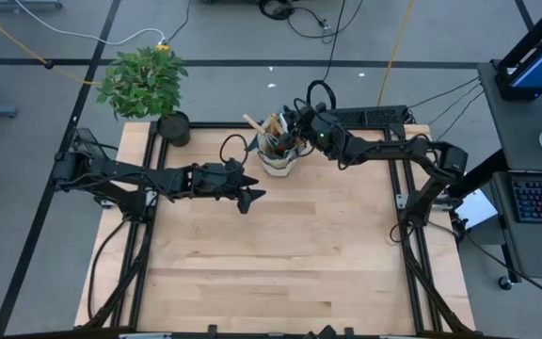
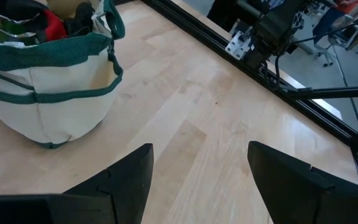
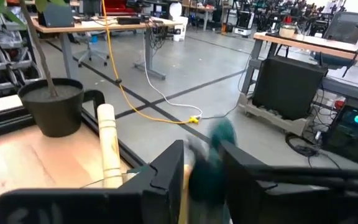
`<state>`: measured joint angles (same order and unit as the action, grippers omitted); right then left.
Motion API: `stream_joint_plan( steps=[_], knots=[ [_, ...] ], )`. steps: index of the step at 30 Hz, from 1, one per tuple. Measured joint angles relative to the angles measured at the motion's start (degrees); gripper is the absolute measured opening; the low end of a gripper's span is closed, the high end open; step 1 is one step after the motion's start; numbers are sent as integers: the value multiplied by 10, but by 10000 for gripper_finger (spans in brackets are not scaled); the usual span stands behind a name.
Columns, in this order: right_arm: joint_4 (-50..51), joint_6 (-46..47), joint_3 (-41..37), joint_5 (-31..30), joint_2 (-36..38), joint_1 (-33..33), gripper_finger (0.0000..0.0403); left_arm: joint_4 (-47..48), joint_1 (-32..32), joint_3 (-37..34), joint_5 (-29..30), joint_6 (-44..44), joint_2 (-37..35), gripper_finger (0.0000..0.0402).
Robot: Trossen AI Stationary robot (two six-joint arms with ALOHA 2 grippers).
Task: Pick & Place Garden tools in Gardening bag
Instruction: Put the green shear scissors into the brown gardening bag, then return to Home Position
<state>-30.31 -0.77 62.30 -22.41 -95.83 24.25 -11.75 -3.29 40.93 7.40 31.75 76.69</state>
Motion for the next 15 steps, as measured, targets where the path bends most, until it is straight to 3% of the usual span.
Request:
stream_joint_plan(
  steps=[15],
  knots=[
    [64,-21,1,0,67,-10,153,0,0,0,-1,-12,0,269]
  ],
)
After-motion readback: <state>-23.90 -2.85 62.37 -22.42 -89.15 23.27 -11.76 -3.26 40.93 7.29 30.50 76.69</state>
